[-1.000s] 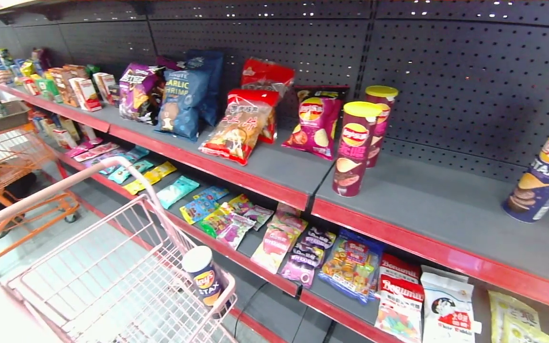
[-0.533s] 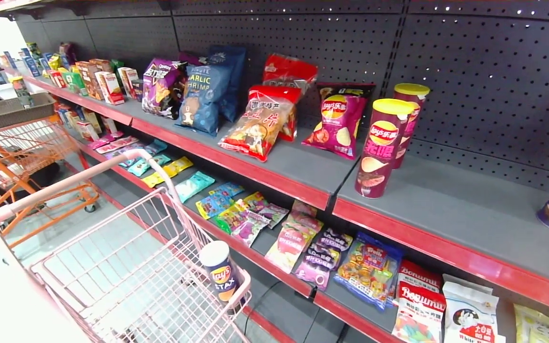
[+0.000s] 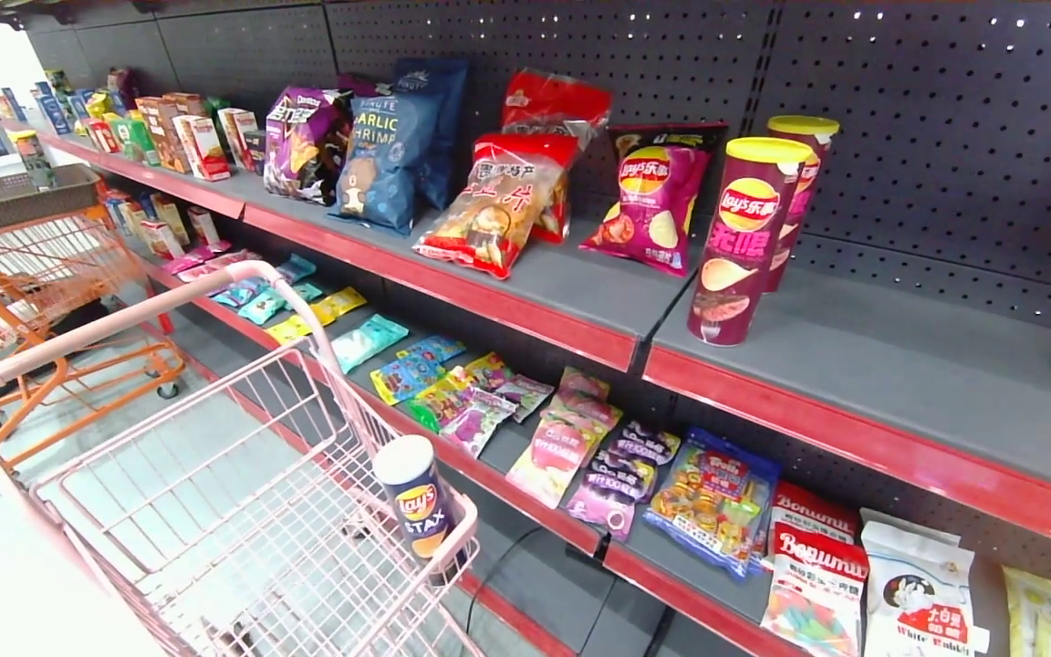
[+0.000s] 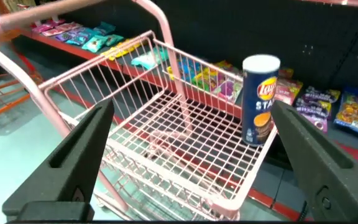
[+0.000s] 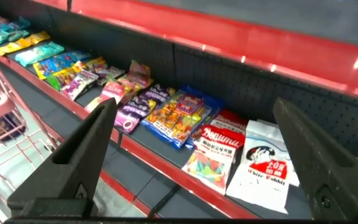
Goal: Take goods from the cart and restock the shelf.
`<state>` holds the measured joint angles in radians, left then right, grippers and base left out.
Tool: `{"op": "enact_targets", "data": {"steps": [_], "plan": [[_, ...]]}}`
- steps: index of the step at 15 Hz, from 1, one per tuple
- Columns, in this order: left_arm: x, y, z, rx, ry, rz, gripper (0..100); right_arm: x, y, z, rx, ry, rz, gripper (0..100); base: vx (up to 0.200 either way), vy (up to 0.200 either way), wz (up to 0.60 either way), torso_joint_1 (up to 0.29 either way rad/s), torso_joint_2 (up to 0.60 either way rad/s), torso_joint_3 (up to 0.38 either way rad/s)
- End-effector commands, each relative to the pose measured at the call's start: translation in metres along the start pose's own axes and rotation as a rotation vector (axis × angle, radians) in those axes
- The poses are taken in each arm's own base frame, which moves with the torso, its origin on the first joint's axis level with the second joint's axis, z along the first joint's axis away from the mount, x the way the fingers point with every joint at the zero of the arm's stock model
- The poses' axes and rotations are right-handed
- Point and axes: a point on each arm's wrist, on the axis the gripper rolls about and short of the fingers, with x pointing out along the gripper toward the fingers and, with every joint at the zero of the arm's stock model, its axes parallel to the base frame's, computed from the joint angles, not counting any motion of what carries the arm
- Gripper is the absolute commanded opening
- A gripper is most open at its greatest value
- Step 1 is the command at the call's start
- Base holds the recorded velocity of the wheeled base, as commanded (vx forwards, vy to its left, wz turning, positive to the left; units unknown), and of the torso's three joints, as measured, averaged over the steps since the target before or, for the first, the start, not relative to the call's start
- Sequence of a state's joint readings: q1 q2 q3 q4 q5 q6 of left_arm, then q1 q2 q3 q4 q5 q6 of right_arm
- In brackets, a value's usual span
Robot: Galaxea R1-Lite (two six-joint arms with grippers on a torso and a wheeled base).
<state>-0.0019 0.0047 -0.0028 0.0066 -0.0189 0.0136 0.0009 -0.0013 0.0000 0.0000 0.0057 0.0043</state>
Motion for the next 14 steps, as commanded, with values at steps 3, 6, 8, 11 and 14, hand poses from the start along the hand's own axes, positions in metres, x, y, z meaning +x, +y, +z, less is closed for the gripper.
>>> {"op": "enact_targets", "data": {"steps": [3, 6, 8, 11, 14], "plan": [[0.000, 0.000, 0.000, 0.000, 0.001, 0.001, 100, 0.000, 0.000, 0.000, 0.000, 0.001, 0.001, 100, 0.000, 0.000, 0.00, -0.212, 0.55, 0.334], [0.000, 0.000, 0.000, 0.002, 0.002, -0.001, 100, 0.000, 0.000, 0.000, 0.000, 0.003, 0.001, 100, 0.000, 0.000, 0.00, -0.199, 0.54, 0.344], [0.000, 0.000, 0.000, 0.000, 0.001, -0.001, 100, 0.000, 0.000, 0.000, -0.001, 0.003, 0.001, 100, 0.000, 0.000, 0.00, -0.183, 0.53, 0.347], [-0.005, 0.001, 0.050, 0.018, -0.090, -0.017, 100, 0.000, 0.000, 0.000, -0.003, 0.003, 0.001, 100, 0.000, 0.000, 0.00, -0.102, 0.33, 0.227], [0.075, 0.003, 0.164, -0.114, 0.077, 0.020, 100, 0.000, 0.000, 0.000, -0.004, 0.003, 0.000, 100, 0.000, 0.000, 0.00, -0.012, 0.03, 0.024]]}}
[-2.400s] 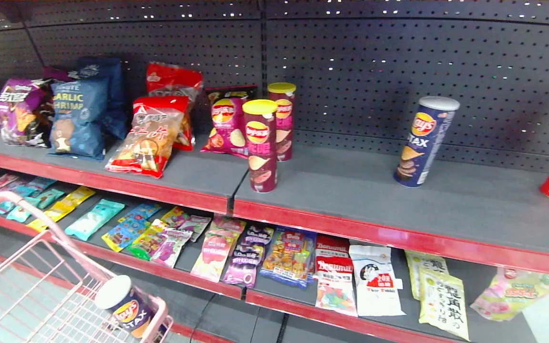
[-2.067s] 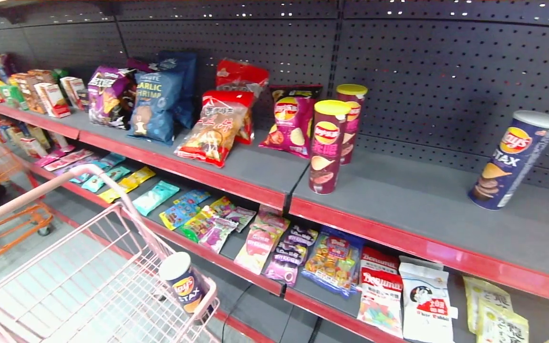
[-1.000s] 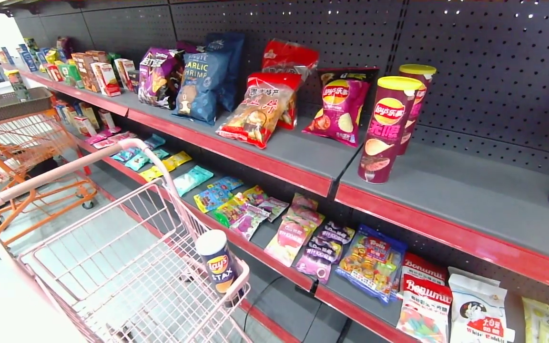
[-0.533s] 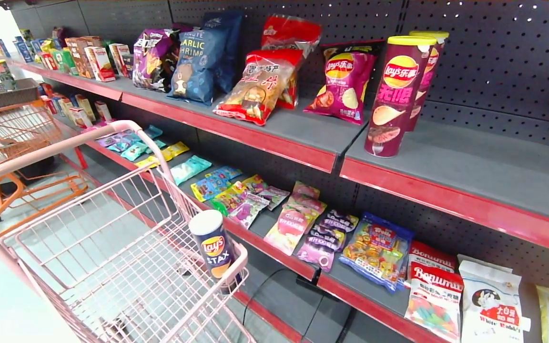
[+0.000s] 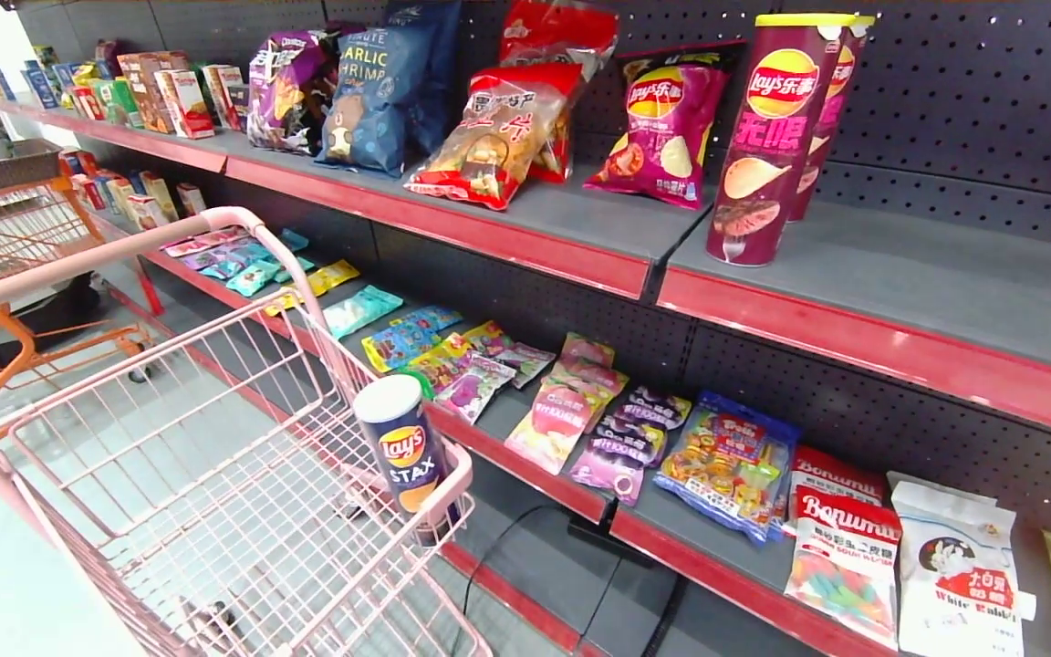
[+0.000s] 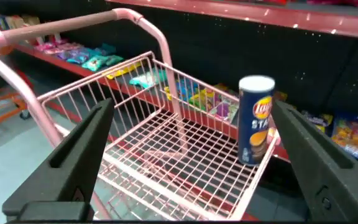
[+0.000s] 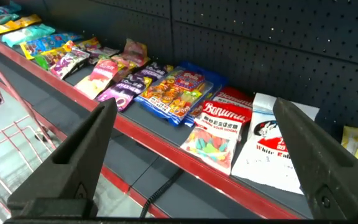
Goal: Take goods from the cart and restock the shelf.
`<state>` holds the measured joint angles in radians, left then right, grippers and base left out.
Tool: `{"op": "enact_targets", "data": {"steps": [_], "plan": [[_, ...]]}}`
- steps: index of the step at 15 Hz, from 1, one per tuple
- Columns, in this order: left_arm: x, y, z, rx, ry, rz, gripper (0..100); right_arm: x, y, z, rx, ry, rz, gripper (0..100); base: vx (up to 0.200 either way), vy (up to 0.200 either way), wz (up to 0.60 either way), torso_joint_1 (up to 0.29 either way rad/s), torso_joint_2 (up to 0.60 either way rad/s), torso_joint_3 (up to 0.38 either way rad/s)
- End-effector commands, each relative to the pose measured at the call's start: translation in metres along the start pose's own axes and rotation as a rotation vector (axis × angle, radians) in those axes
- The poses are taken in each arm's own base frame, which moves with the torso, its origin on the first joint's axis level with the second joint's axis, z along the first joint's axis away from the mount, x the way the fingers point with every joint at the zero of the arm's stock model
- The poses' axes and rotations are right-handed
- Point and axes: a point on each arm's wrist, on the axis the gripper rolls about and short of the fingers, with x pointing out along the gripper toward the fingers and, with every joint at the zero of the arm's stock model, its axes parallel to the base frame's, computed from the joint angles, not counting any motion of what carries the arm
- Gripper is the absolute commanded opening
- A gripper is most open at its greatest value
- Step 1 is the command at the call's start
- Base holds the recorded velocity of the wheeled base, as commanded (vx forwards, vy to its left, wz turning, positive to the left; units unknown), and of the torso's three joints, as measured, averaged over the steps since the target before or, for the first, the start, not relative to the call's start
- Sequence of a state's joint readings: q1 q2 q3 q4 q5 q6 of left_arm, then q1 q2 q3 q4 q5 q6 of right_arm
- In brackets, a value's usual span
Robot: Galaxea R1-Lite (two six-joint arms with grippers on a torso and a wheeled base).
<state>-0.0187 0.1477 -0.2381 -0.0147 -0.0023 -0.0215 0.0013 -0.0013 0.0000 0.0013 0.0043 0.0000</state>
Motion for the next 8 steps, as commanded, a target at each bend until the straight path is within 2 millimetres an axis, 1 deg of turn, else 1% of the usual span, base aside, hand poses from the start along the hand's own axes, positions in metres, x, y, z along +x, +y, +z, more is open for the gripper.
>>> {"op": "enact_targets", "data": {"steps": [1, 2, 3, 4, 5, 6, 7, 8], "plan": [[0.108, -0.004, 0.069, -0.077, 0.292, -0.012, 100, 0.000, 0.000, 0.000, 0.000, 0.002, 0.001, 100, 0.000, 0.000, 0.00, 0.000, 0.00, 0.000], [0.127, -0.007, 0.049, -0.086, 0.403, -0.089, 100, 0.000, 0.000, 0.000, 0.002, 0.002, 0.001, 100, 0.000, 0.000, 0.00, 0.000, 0.00, 0.000], [0.144, -0.009, 0.037, -0.097, 0.460, -0.159, 100, 0.000, 0.000, 0.000, 0.000, 0.002, 0.001, 100, 0.000, 0.000, 0.00, 0.000, 0.00, 0.000], [0.171, -0.012, 0.018, -0.119, 0.534, -0.257, 100, 0.000, 0.000, 0.000, 0.000, 0.002, 0.001, 100, 0.000, 0.000, 0.00, 0.000, 0.00, 0.000], [0.182, -0.013, 0.013, -0.128, 0.550, -0.297, 100, 0.000, 0.000, 0.000, -0.002, 0.002, 0.001, 100, 0.000, 0.000, 0.00, 0.000, 0.00, 0.000], [0.204, -0.016, 0.003, -0.127, 0.557, -0.412, 100, 0.000, 0.000, 0.000, 0.000, 0.002, -0.001, 100, 0.000, 0.000, 0.00, 0.000, 0.00, 0.000], [0.221, -0.015, -0.009, -0.114, 0.563, -0.500, 100, 0.000, 0.000, 0.000, -0.003, 0.002, -0.001, 100, 0.000, 0.000, 0.00, 0.000, 0.00, 0.000], [0.232, -0.012, -0.019, -0.090, 0.560, -0.558, 100, 0.000, 0.000, 0.000, -0.003, 0.002, -0.001, 100, 0.000, 0.000, 0.00, 0.000, 0.00, 0.000]]}}
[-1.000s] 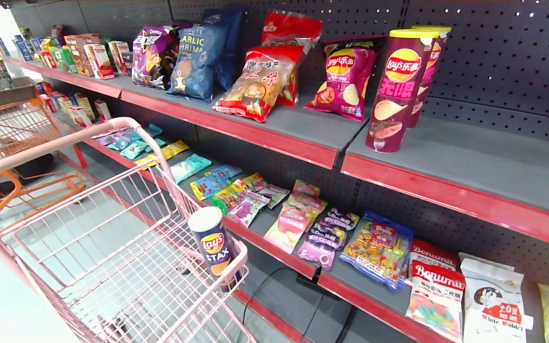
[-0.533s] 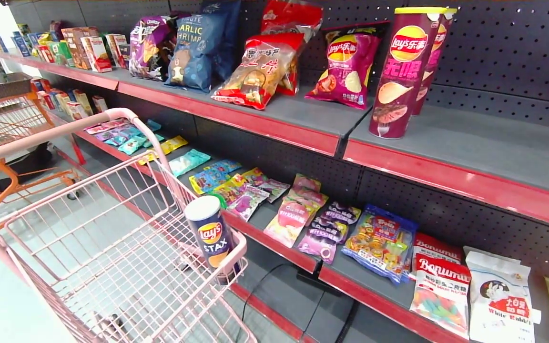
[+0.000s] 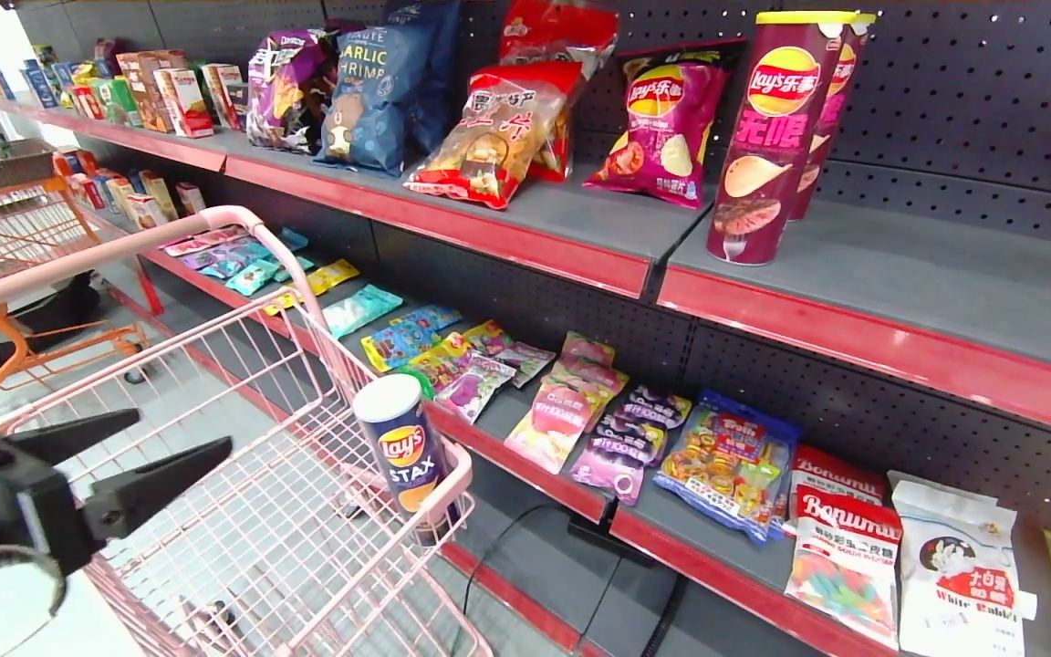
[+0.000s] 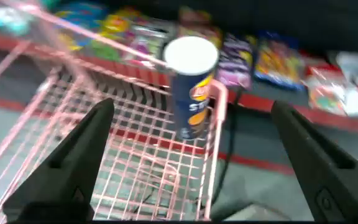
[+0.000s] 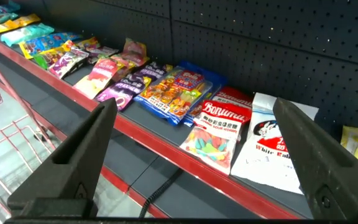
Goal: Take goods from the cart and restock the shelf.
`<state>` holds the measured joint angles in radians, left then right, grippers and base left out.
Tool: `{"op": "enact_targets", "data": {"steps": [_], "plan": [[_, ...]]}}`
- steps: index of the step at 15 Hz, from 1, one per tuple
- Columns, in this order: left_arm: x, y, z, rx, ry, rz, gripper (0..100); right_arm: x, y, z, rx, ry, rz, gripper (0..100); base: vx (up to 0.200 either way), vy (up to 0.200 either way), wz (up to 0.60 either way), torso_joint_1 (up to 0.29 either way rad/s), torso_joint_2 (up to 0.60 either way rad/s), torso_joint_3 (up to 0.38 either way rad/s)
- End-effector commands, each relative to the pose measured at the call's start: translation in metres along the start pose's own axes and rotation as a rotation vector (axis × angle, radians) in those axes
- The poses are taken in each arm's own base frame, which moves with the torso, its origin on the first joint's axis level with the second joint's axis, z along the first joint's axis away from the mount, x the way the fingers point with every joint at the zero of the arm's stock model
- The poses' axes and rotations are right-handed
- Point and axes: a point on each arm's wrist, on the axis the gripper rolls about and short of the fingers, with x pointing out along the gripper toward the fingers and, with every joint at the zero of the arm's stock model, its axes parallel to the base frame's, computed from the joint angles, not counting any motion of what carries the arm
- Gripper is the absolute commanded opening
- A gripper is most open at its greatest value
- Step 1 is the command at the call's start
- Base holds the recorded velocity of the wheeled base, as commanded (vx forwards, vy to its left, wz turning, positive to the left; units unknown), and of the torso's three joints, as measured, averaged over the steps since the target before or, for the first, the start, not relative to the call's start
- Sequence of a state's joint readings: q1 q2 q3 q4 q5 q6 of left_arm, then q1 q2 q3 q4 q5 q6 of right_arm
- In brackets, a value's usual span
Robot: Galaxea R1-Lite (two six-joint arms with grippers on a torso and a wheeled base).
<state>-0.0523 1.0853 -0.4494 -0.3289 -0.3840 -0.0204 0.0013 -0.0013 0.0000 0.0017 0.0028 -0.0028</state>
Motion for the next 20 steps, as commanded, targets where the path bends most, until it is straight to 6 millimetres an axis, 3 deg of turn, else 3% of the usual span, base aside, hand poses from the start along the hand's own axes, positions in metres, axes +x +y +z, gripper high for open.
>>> {"op": "enact_targets", "data": {"steps": [1, 5, 11, 15, 20], "plan": [[0.083, 0.044, -0.028, 0.020, 0.170, -0.214, 100, 0.000, 0.000, 0.000, 0.000, 0.001, 0.001, 100, 0.000, 0.000, 0.00, 0.000, 0.00, 0.000], [0.120, 0.078, -0.048, 0.081, 0.182, -0.327, 100, 0.000, 0.000, 0.000, 0.000, 0.001, 0.001, 100, 0.000, 0.000, 0.00, 0.000, 0.00, 0.000], [0.161, 0.100, -0.071, 0.147, 0.091, -0.358, 100, 0.000, 0.000, 0.000, 0.000, 0.001, 0.001, 100, 0.000, 0.000, 0.00, 0.000, 0.00, 0.000], [0.183, 0.096, -0.085, 0.169, 0.075, -0.402, 100, 0.000, 0.000, 0.000, 0.000, 0.001, 0.001, 100, 0.000, 0.000, 0.00, 0.000, 0.00, 0.000], [0.206, 0.092, -0.080, 0.185, 0.055, -0.435, 100, 0.000, 0.000, 0.000, 0.000, 0.001, 0.001, 100, 0.000, 0.000, 0.00, 0.000, 0.00, 0.000]]}}
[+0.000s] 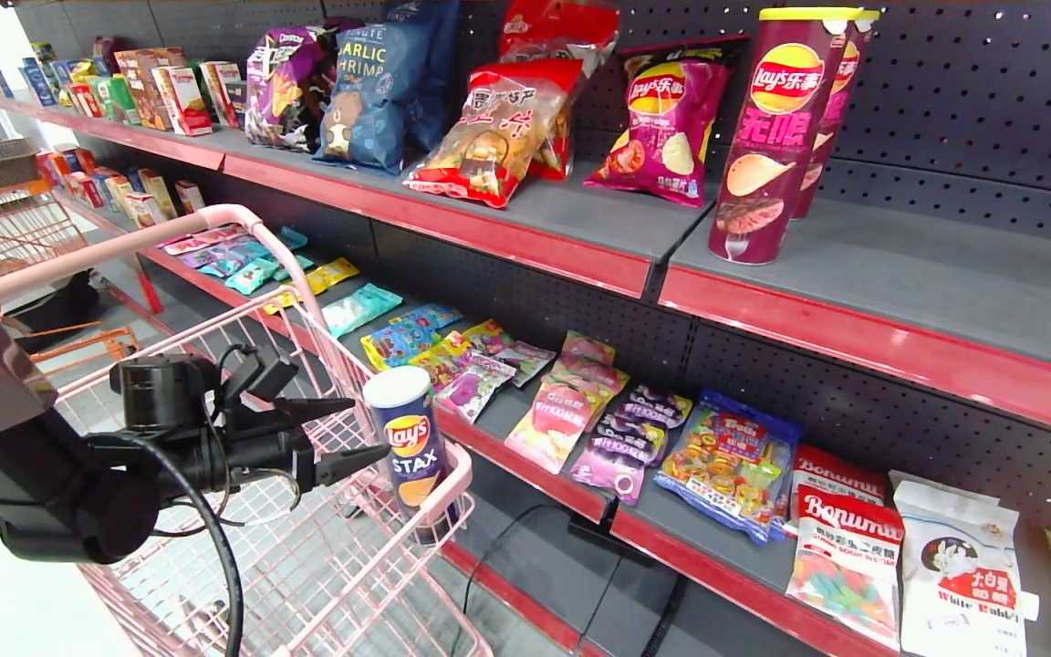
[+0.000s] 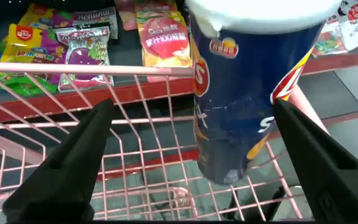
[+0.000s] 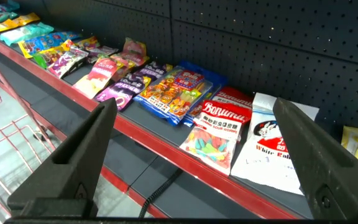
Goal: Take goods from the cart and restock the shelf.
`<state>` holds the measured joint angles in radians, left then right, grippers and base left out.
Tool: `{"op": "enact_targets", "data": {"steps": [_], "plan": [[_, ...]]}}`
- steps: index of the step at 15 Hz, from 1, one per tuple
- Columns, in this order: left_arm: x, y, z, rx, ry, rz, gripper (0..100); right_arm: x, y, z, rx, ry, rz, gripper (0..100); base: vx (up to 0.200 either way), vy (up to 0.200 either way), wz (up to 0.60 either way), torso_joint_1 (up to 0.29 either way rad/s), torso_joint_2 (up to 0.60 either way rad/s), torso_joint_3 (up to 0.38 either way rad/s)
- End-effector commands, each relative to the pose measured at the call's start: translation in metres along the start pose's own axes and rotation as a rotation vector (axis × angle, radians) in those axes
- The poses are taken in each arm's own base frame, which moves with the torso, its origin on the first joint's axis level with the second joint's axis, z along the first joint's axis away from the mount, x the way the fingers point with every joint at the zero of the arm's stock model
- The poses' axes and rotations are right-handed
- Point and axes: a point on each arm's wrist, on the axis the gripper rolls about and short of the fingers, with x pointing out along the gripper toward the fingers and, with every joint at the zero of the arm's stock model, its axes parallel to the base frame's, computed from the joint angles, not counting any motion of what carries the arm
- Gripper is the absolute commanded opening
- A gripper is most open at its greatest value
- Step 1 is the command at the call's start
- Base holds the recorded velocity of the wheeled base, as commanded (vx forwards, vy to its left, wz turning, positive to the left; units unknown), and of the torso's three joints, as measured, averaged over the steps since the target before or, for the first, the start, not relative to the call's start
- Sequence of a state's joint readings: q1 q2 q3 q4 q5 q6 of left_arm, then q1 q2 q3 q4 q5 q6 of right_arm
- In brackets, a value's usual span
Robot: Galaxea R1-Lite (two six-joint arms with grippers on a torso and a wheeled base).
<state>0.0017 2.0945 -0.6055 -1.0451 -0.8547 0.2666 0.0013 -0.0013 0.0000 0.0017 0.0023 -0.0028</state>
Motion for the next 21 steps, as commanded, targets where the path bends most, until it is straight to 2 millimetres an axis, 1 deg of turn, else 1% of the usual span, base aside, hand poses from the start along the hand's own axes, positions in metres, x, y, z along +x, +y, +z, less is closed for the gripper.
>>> {"op": "enact_targets", "data": {"steps": [1, 4, 8, 10, 12, 13, 14, 17, 19, 21], "plan": [[0.013, 0.001, -0.002, 0.001, 0.004, -0.019, 100, 0.000, 0.000, 0.000, 0.000, 0.001, 0.001, 100, 0.000, 0.000, 0.00, 0.000, 0.00, 0.000], [0.020, -0.002, 0.004, -0.005, -0.006, -0.038, 100, 0.000, 0.000, 0.000, 0.000, 0.001, 0.001, 100, 0.000, 0.000, 0.00, 0.000, 0.00, 0.000], [0.016, -0.005, 0.007, 0.004, -0.016, -0.034, 100, 0.000, 0.000, 0.000, 0.000, 0.001, 0.001, 100, 0.000, 0.000, 0.00, 0.000, 0.00, 0.000], [0.009, -0.012, 0.009, -0.002, -0.013, -0.035, 100, 0.000, 0.000, 0.000, 0.000, 0.001, 0.001, 100, 0.000, 0.000, 0.00, 0.000, 0.00, 0.000], [0.001, -0.020, 0.006, -0.020, 0.001, -0.033, 100, 0.000, 0.000, 0.000, 0.000, 0.001, 0.001, 100, 0.000, 0.000, 0.00, 0.000, 0.00, 0.000], [-0.006, -0.027, 0.001, -0.042, 0.025, -0.013, 100, 0.000, 0.000, 0.000, 0.000, 0.001, 0.001, 100, 0.000, 0.000, 0.00, 0.000, 0.00, 0.000], [-0.007, -0.028, 0.000, -0.045, 0.029, -0.006, 100, 0.000, 0.000, 0.000, 0.000, 0.001, 0.001, 100, 0.000, 0.000, 0.00, 0.000, 0.00, 0.000], [-0.012, -0.020, -0.001, -0.045, 0.017, 0.029, 100, 0.000, 0.000, 0.000, 0.000, 0.001, 0.001, 100, 0.000, 0.000, 0.00, 0.000, 0.00, 0.000], [-0.011, -0.019, -0.005, -0.053, 0.023, 0.029, 100, 0.000, 0.000, 0.000, 0.000, 0.001, 0.001, 100, 0.000, 0.000, 0.00, 0.000, 0.00, 0.000], [-0.011, -0.019, -0.005, -0.049, 0.019, 0.023, 100, 0.000, 0.000, 0.000, 0.000, 0.001, 0.001, 100, 0.000, 0.000, 0.00, 0.000, 0.00, 0.000]]}}
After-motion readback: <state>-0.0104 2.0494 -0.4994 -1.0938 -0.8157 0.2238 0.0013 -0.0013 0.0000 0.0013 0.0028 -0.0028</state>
